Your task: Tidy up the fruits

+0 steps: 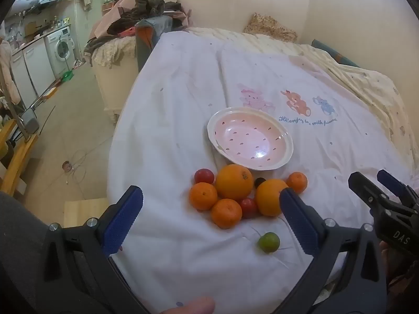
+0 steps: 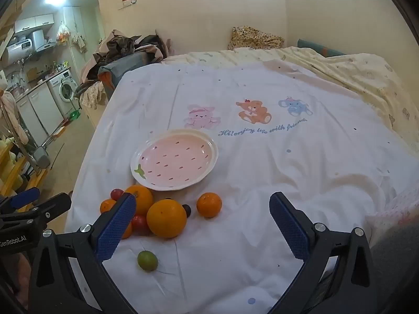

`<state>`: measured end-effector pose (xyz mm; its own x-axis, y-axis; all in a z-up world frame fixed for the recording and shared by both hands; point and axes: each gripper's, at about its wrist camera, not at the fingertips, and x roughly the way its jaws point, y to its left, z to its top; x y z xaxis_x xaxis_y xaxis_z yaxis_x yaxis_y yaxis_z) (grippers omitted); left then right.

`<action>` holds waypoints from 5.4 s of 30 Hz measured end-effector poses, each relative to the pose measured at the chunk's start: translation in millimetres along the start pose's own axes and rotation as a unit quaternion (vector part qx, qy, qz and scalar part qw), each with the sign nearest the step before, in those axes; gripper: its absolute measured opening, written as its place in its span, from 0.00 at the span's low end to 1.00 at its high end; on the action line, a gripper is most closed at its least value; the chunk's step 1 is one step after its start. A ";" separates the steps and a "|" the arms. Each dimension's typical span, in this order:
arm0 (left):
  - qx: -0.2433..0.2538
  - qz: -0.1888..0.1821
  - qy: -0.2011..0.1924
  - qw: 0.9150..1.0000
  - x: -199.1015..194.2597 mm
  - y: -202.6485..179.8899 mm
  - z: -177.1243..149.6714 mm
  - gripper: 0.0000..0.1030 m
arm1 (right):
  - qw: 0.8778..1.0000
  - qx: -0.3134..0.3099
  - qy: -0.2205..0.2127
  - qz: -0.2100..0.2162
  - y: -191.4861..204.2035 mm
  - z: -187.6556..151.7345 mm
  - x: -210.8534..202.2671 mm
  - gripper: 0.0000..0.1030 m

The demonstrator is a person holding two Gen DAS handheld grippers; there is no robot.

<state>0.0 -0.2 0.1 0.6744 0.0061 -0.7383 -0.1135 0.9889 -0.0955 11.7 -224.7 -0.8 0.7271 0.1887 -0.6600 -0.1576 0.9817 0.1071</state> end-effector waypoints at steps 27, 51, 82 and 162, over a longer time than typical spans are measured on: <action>-0.007 0.000 0.006 1.000 1.6 3.6 -0.9 1.00 | 1.000 -0.001 -0.001 -0.003 0.8 -2.5 1.1 1.00; -0.006 0.003 0.004 1.000 0.4 3.9 -0.5 1.00 | 1.000 -0.001 -0.002 -0.005 0.3 0.3 -3.4 1.00; -0.007 0.004 0.005 1.000 -0.3 5.8 -1.4 1.00 | 1.000 -0.002 -0.003 -0.006 -0.4 0.5 -4.3 1.00; -0.009 -0.044 0.178 0.983 89.8 0.8 45.6 0.36 | 0.949 0.113 0.285 0.078 -42.1 22.8 149.8 0.59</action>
<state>93.8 7.9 -35.9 0.3851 -0.1343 -0.9130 -0.0820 0.9805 -0.1788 142.4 -237.1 -87.3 0.2182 0.3497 -0.9111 -0.0393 0.9360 0.3498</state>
